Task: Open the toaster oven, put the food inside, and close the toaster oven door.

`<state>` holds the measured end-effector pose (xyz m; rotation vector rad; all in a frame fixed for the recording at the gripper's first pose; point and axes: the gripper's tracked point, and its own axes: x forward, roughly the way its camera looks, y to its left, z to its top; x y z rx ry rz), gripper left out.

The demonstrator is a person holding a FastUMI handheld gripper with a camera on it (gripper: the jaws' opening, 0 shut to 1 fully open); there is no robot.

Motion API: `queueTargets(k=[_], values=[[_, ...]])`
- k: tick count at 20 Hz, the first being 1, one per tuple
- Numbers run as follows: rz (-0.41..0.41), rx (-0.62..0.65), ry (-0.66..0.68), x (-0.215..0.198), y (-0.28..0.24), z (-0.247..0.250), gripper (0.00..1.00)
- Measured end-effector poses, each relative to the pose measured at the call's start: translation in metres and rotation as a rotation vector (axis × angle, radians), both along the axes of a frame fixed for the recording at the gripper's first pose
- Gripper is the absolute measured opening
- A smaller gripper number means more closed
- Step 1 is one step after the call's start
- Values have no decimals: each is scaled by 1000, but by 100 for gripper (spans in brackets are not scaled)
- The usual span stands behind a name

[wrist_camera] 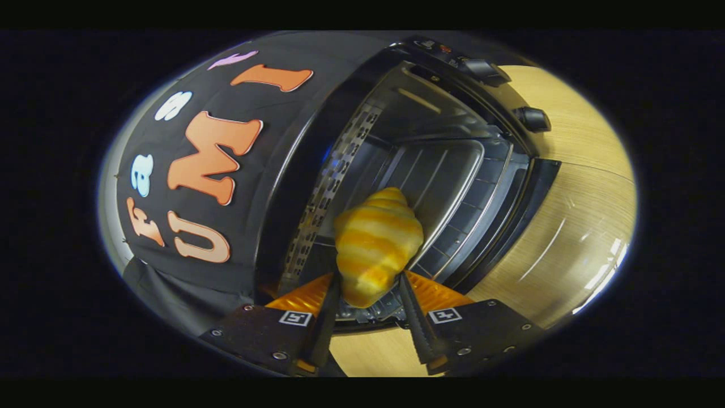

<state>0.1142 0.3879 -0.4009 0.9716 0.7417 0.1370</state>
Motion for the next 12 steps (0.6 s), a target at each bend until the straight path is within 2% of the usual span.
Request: queueTargets(k=[7,9,11,12], values=[[-3,-56,-14,-12,-14,8,71],[16,-45,-21,-25,-12,13,80],[20,-44,-35,-39,-16,20,97],[20,-48,-40,-45,-18,22,98]])
